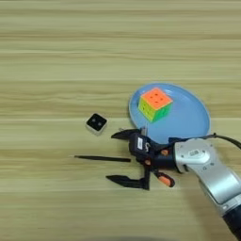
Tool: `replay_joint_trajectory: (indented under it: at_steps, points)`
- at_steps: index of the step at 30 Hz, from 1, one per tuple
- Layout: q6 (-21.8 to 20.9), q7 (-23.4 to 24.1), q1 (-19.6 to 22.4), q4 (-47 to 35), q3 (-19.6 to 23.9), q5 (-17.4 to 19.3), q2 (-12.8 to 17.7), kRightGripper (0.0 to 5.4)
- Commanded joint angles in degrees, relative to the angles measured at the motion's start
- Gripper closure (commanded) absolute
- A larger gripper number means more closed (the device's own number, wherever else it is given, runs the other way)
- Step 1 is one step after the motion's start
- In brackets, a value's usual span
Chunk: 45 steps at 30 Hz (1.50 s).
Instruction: Move the objects on the table
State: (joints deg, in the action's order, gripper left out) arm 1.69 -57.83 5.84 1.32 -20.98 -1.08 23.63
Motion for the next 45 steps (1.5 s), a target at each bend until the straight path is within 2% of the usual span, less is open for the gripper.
replay_joint_trajectory:
  at_steps: [1,5,10,15,25,45]
  points:
    - [-1.3,2.2,3.3,-0.6,0.1,-0.5,-0.6,0.03]
    - [-0.9,1.8,3.6,0.3,-0.5,-0.2,-1.5,0.03]
    - [1.2,0.5,3.8,1.2,-0.9,1.2,-2.6,0.68]
    - [0.3,1.1,4.4,2.8,-1.5,0.0,-2.9,1.37]
    - [0.2,1.5,4.7,3.8,-2.1,-0.3,-3.0,2.35]
    - [0.6,1.7,5.4,6.3,-1.7,0.5,-3.6,4.44]
